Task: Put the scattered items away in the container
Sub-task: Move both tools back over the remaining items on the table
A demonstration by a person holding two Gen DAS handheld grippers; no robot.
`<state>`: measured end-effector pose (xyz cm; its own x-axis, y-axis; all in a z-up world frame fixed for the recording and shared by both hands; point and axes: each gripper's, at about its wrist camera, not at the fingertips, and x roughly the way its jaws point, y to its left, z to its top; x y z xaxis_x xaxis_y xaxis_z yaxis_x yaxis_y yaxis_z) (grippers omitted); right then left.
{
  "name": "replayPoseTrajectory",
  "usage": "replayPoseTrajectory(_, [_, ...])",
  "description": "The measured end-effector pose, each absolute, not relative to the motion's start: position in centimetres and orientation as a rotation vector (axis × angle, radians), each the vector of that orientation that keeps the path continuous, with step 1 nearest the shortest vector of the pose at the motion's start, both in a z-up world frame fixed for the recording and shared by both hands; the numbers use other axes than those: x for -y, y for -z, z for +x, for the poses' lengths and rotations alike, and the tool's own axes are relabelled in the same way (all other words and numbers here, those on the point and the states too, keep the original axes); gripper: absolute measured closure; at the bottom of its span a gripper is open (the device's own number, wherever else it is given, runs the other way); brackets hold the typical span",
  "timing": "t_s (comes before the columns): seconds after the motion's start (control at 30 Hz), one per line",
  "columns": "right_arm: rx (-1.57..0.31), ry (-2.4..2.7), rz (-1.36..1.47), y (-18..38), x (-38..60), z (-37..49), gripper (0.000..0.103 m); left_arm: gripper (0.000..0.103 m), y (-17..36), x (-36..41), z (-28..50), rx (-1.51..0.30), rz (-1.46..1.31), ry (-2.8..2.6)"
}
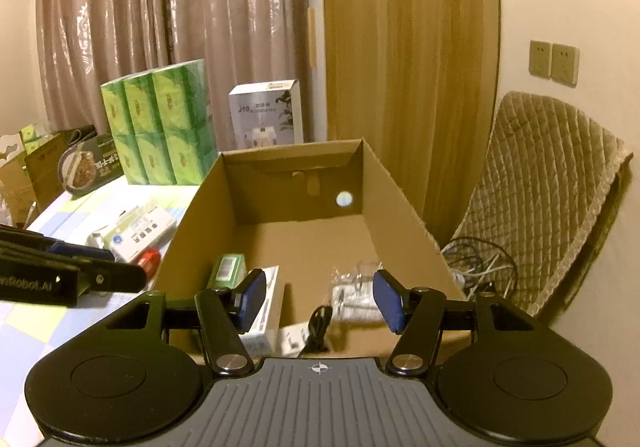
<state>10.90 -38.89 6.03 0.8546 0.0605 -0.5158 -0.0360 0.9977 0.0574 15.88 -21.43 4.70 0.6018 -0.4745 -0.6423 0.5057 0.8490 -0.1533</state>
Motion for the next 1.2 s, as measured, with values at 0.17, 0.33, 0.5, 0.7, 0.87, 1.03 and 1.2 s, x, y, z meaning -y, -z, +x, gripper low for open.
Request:
replayPoseTrajectory(0.17, [-0.538,-0.064,0.049,-6.1,37.7,9.3,0.042,0.058,-4.3,20.1,15.2,-0.741,0.046,0.546])
replayPoseTrajectory(0.33, [-0.533,-0.081,0.055,-6.5,36.3,8.3,0.037,0.056,-4.0,18.5,14.4,-0.749,0.044,0.523])
replayPoseTrajectory(0.5, [-0.532,-0.101,0.049,-6.8,35.0,7.5,0.031,0.052,-3.8,16.8,13.6,-0.754,0.043,0.493])
replayPoseTrajectory(0.7, [-0.531,-0.130,0.036,-7.2,33.3,6.7,0.028,0.039,-3.7,14.7,12.4,-0.755,0.048,0.457])
replayPoseTrajectory(0.87, [-0.524,-0.161,0.021,-7.7,31.7,6.2,0.024,0.026,-3.7,12.4,11.8,-0.756,0.037,0.425])
replayPoseTrajectory(1.03, [-0.516,-0.198,0.012,-8.0,30.0,6.1,0.020,0.015,-3.5,10.0,11.3,-0.758,0.053,0.378])
replayPoseTrajectory(1.2, [-0.515,-0.242,-0.010,-8.1,28.0,6.4,0.019,0.011,-3.0,7.1,11.3,-0.763,0.055,0.321])
